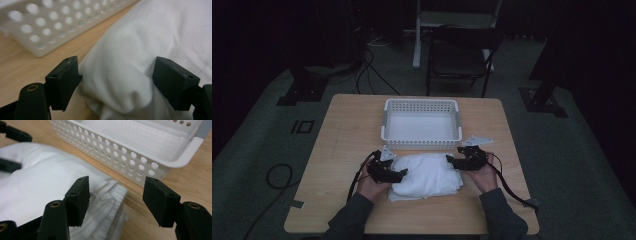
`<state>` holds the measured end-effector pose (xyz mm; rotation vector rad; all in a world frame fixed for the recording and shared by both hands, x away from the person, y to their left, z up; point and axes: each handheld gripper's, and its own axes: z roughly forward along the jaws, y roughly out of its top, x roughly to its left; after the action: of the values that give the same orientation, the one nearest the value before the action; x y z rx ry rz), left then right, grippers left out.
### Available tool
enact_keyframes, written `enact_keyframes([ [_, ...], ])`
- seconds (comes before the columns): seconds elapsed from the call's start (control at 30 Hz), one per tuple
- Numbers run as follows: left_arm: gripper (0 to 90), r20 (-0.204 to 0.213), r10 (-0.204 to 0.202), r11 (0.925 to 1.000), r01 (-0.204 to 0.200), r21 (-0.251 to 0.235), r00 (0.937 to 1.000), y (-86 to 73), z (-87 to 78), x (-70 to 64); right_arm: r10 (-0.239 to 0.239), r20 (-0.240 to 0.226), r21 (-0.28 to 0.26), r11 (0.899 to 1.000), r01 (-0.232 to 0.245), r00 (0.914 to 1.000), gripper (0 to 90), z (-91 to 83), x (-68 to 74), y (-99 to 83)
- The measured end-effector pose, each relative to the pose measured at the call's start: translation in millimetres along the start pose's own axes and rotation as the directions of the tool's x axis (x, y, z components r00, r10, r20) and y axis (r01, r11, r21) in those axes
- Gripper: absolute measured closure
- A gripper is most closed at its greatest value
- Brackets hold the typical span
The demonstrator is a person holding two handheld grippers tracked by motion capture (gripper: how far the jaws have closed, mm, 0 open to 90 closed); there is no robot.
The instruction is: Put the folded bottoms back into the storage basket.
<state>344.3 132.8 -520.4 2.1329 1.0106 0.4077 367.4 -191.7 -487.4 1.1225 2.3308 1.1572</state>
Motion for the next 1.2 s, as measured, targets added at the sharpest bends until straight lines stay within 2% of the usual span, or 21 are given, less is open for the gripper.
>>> enact_keyframes([
  [0.1,21.5,-0.021,-0.02,0.9998,0.02,-0.005,0.9996,3.1,3.1,5.8,0.002,-0.003,0.003,1.0,-0.002,1.0,37.7,-0.1,1.5,-1.1],
  [0.2,21.5,-0.021,-0.039,0.9991,0.039,-0.015,0.999,4.9,2.4,9.5,0.005,-0.008,0.001,1.0,-0.005,1.0,37.7,-0.1,2.8,-2.2],
  [0.37,22.8,-0.035,-0.052,0.9965,0.049,-0.068,0.998,9.5,-13.4,10.7,0.01,-0.014,-0.006,1.0,-0.01,0.9999,36.6,-2.6,5.4,-3.1],
  [0.5,22.8,0.001,-0.082,0.9911,0.081,-0.105,0.9967,15.1,-22.9,13.1,0.029,-0.039,-0.013,0.999,-0.03,0.9988,35.2,-2.7,8.3,-4.0],
  [0.57,22.8,0.006,-0.084,0.9902,0.084,-0.111,0.9964,16.5,-24.7,12.6,0.035,-0.049,-0.002,0.999,-0.036,0.9982,35.3,-1.6,10.0,-5.1],
  [0.63,22.6,0.017,-0.082,0.991,0.083,-0.105,0.9965,16.4,-24.9,11.7,0.041,-0.059,0.017,0.999,-0.041,0.9974,33.9,-0.3,12.2,-6.5],
  [0.77,17.8,0.027,-0.079,0.9929,0.081,-0.086,0.9965,11.8,-22.6,11.0,0.05,-0.044,0.026,0.998,-0.049,0.9978,27.2,1.6,16.3,-9.8],
  [0.93,17.3,0.043,-0.103,0.9928,0.105,-0.056,0.9937,0.5,-20.6,11.4,0.051,-0.034,0.058,0.997,-0.049,0.9981,19.0,7.5,20.9,-16.6],
  [1.03,16.5,0.019,-0.091,0.9954,0.091,-0.03,0.9957,-6.9,-16.5,9.1,0.064,-0.025,0.082,0.995,-0.062,0.9976,14.7,11.8,22.1,-20.6],
  [1.1,16.2,0.021,-0.082,0.9965,0.083,-0.013,0.9964,-10.5,-13.5,7.4,0.068,-0.026,0.093,0.993,-0.066,0.9973,13.8,14.0,21.7,-23.1],
  [1.2,16.2,0.03,-0.087,0.9962,0.087,-0.001,0.9957,-13.6,-10.3,6.6,0.113,-0.045,0.121,0.987,-0.106,0.9926,11.6,18.3,18.4,-27.4],
])
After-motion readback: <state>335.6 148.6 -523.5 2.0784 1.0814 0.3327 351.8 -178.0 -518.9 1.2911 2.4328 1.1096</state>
